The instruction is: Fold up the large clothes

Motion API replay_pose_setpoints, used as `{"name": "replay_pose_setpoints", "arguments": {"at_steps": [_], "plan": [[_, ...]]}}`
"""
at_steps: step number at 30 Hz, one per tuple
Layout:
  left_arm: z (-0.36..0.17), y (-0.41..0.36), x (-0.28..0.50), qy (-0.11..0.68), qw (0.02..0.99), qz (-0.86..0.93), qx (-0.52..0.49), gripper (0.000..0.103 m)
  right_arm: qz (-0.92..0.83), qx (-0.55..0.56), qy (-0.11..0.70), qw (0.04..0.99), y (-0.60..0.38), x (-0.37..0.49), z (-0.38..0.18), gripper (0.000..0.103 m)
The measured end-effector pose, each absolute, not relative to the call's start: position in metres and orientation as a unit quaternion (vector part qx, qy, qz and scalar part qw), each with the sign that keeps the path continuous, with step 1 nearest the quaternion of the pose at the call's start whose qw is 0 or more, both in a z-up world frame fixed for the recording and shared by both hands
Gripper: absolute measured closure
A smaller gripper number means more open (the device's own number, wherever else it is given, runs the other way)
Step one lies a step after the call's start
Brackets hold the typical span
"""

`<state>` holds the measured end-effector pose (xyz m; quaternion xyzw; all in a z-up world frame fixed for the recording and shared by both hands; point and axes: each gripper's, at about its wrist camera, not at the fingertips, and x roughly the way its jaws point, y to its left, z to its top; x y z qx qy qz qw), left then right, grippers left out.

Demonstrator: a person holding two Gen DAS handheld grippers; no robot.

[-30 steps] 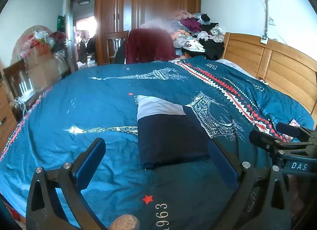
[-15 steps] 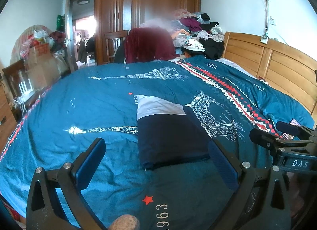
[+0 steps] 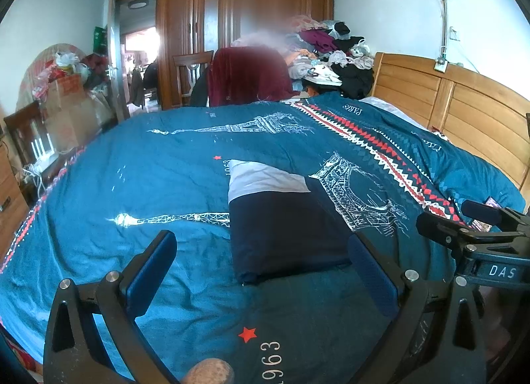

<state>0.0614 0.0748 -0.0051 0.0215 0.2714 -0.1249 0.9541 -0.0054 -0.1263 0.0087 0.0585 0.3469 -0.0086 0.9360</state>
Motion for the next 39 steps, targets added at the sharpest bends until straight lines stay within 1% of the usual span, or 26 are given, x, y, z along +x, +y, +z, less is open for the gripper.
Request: {"name": "replay_pose_setpoints", "arguments": {"at_steps": [39], "plan": [[-0.0035, 0.0776, 0.0622, 0.273, 0.954, -0.122, 0.018, 0.000, -0.004, 0.056, 0.353, 0.934, -0.1172, -0.0049, 0.0082, 0.000]]}}
